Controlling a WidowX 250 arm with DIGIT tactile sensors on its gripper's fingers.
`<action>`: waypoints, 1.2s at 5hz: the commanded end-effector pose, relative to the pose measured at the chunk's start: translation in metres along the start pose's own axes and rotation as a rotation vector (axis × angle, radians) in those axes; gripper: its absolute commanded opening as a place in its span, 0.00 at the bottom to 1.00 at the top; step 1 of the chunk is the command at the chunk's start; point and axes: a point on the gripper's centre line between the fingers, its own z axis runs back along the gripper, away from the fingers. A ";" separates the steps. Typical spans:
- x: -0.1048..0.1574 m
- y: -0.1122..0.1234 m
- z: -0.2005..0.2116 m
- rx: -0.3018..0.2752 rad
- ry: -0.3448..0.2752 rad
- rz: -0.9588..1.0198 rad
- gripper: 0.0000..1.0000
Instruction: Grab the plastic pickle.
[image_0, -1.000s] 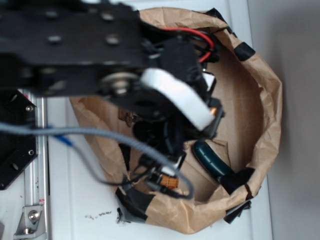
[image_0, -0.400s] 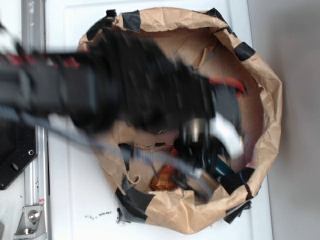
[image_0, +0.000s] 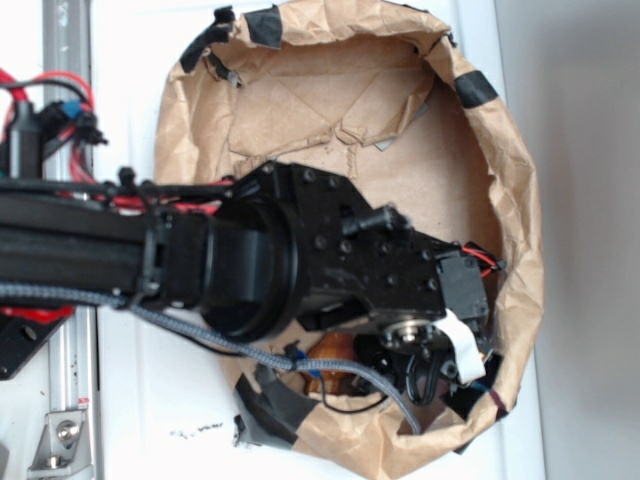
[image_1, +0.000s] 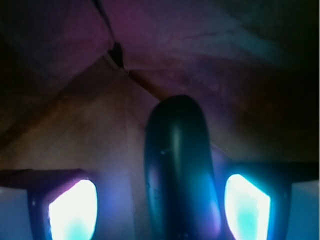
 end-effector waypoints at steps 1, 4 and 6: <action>0.010 -0.001 0.018 0.079 -0.027 -0.012 0.00; -0.007 0.025 0.154 0.236 -0.077 0.415 0.00; -0.024 0.020 0.191 0.300 0.025 0.663 0.00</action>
